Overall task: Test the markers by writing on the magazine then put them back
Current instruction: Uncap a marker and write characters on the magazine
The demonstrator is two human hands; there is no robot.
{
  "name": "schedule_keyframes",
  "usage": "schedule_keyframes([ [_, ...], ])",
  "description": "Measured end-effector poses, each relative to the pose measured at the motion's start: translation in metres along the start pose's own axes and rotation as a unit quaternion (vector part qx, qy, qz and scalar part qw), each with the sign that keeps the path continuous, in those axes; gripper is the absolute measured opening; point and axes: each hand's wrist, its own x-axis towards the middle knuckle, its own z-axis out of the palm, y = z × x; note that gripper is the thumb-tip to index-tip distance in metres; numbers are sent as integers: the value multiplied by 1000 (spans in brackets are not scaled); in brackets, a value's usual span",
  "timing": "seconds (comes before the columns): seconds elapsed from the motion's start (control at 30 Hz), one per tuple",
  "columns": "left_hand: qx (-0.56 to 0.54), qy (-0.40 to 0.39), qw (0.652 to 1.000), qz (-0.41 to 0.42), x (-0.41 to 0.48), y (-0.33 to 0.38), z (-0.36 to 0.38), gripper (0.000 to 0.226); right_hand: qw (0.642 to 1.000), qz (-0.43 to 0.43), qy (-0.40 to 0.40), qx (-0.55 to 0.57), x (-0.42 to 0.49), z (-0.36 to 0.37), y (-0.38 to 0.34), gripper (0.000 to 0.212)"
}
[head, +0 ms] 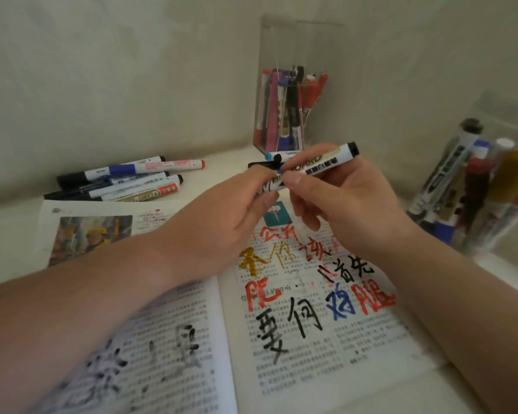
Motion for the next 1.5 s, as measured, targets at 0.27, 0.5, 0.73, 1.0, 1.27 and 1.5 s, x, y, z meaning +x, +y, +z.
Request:
schedule_keyframes([
  [0.27,14,40,999,-6,0,6,-1,33,999,-31,11,41,-2,2,-6,13],
  [0.5,-52,9,998,-26,-7,6,-3,26,991,-38,122,40,-4,-8,-16,14],
  [0.73,6,-35,999,-38,-13,0,-8,42,992,92,55,63,-24,-17,-43,37],
  [1.0,47,-18,999,-20,-11,8,-10,41,958,197,-204,47,-97,-6,-33,41],
  [1.27,49,-41,998,-16,-14,14,-11,31,984,124,-117,42,-109,2,-26,41],
  [1.5,36,-64,997,-2,-14,13,-10,33,985,96,-126,-69,-112,4,-31,10],
])
